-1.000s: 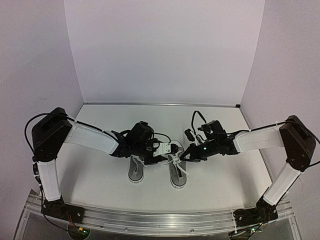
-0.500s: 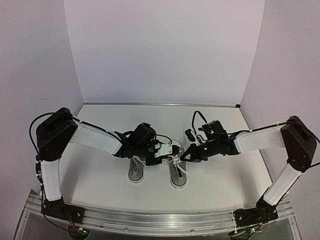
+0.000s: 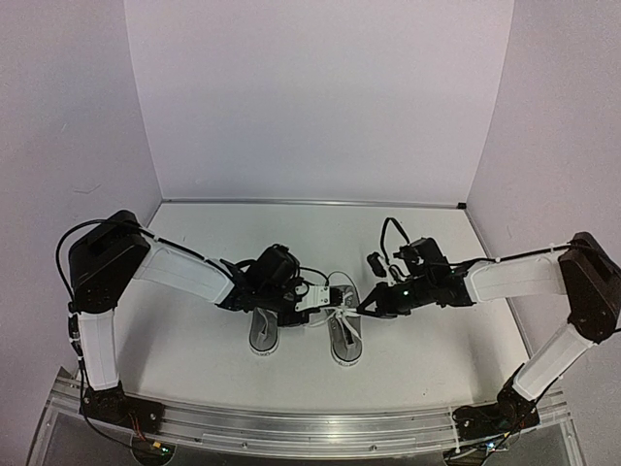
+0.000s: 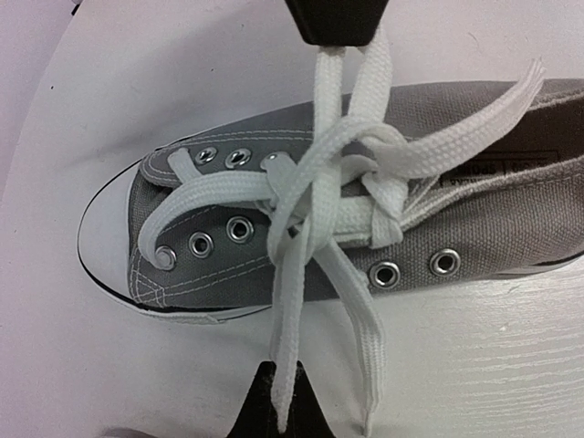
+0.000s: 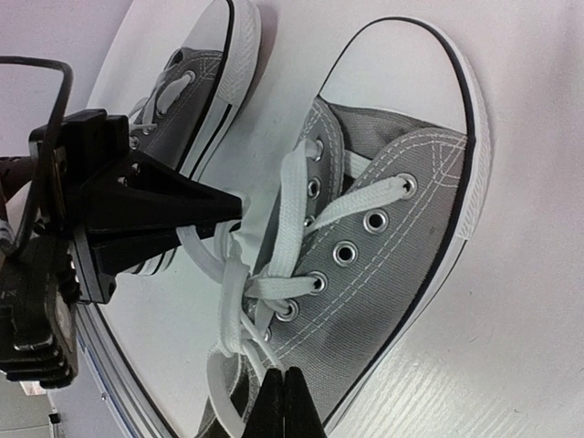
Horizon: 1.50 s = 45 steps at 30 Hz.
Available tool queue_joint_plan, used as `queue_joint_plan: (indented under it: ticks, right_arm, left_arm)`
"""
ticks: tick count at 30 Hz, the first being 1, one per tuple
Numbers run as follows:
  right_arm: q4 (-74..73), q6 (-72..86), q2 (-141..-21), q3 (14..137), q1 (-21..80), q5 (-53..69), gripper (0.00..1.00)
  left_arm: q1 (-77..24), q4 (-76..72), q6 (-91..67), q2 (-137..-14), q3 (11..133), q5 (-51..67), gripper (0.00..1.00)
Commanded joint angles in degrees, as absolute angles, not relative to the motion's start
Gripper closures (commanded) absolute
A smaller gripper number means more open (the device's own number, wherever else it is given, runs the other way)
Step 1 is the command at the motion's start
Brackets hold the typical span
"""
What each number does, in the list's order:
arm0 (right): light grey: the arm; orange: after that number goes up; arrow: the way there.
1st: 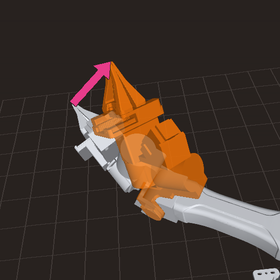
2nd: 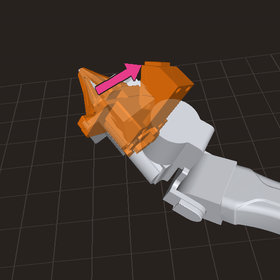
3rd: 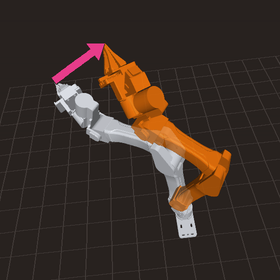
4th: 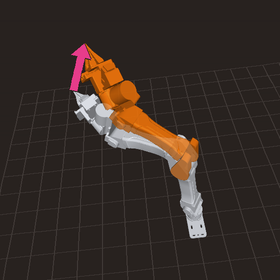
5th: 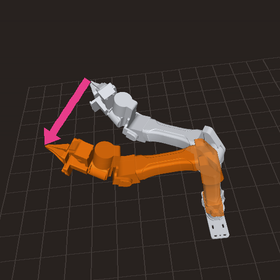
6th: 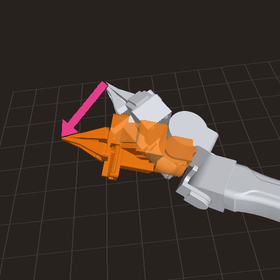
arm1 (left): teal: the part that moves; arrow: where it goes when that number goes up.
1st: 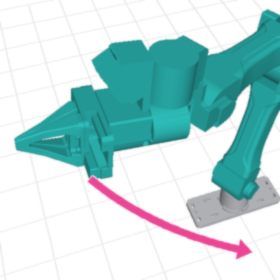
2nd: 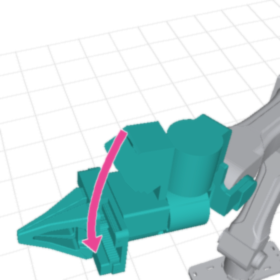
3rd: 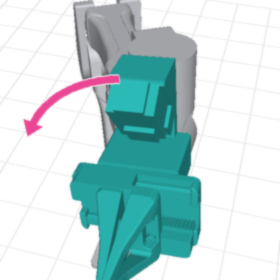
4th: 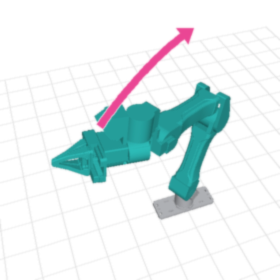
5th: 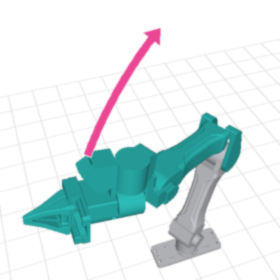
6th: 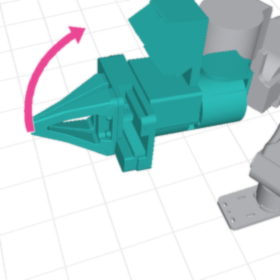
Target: Tie the shoes
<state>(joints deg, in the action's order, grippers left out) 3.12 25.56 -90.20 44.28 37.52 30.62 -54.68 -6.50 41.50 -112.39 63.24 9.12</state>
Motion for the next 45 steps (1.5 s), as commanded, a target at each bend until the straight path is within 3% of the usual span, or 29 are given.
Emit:
queue_joint_plan:
  ticks: [1,27,45]
  right_arm:
    - [1.8,25.1,-87.4,42.7,37.5,27.6,1.00]
    - [0.0,24.1,-83.6,37.1,36.0,25.0,1.00]
    - [0.0,22.8,-90.1,47.6,36.0,25.5,1.00]
  left_arm:
    - [-54.3,-7.7,40.8,-109.0,62.7,8.1,1.00]
    - [-52.8,-7.0,41.3,-108.7,62.8,8.8,1.00]
    - [-55.4,-2.6,45.1,-104.9,63.0,13.2,0.94]
